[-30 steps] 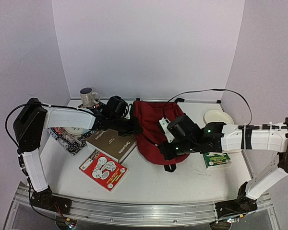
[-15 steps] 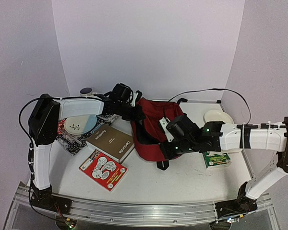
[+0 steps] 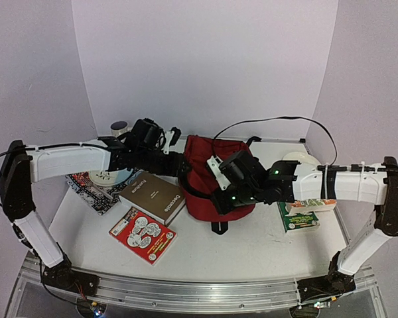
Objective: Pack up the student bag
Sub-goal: Unzip the largest pocket of the student bag, then hold the largest pocket of the student bag.
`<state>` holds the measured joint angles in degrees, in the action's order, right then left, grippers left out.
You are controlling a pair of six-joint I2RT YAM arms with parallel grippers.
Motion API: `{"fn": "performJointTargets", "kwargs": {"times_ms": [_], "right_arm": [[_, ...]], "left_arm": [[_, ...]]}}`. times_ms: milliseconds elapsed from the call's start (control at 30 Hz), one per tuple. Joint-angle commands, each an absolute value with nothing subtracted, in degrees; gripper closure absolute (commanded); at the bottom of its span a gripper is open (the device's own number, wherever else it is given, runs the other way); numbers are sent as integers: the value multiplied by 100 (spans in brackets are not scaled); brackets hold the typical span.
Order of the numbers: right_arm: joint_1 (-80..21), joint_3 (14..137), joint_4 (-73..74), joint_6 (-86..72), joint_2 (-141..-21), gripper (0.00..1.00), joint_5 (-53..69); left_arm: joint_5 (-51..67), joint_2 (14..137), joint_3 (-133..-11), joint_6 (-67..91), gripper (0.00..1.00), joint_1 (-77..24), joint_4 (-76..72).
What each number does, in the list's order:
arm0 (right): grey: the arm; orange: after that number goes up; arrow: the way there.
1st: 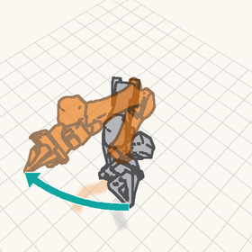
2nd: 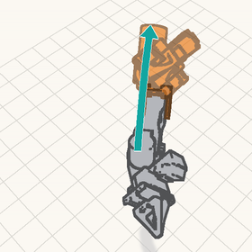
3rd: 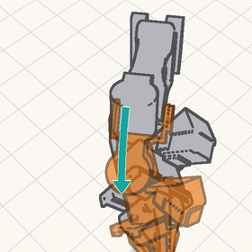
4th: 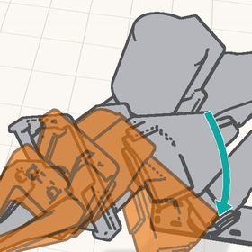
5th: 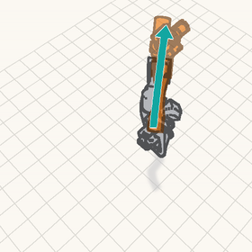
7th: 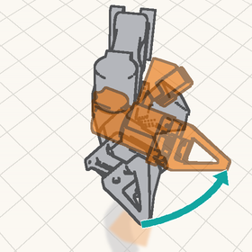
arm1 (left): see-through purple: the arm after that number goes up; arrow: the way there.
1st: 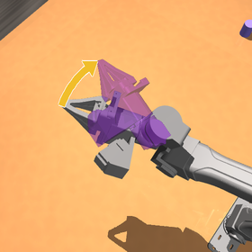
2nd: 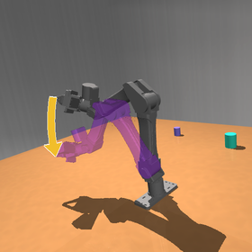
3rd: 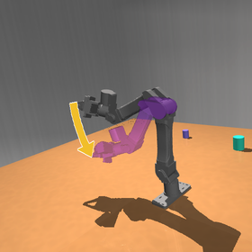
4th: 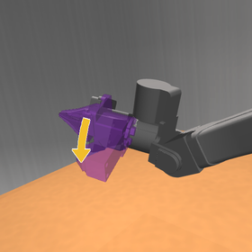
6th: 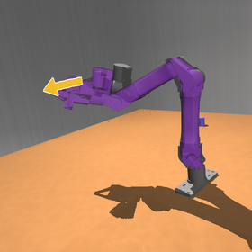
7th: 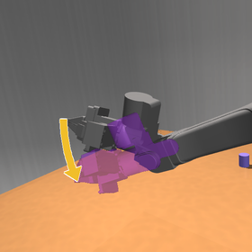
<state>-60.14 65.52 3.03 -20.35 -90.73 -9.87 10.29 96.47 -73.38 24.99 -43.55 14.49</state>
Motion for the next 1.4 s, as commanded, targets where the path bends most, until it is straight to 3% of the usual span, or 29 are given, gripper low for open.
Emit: {"fn": "performJointTargets", "kwargs": {"times_ms": [0, 467, 633, 1200, 1267, 1367], "right_arm": [[-6041, 6786, 290, -1868, -9076, 100, -976], [-6043, 6732, 290, -1884, -8922, 100, -987], [-6045, 6732, 292, -1877, -8894, 100, -976], [-6044, 6827, 298, -1811, -8867, 100, -1136], [-6045, 6819, 299, -1821, -8852, 100, -1159], [-6033, 6797, 298, -1840, -8857, 100, -1186]], "left_arm": [[777, 9202, -6974, 1488, 40, -4908, 1310], [1533, 8805, -5733, -1201, 37, -5010, -277], [1847, 8793, -5476, -1663, 37, -5022, -863], [1949, 9560, -5792, -2080, 42, -5356, -888], [1815, 9646, -5845, -2090, 45, -5382, -901], [1492, 9785, -5937, -2032, 60, -5405, -962]]}}
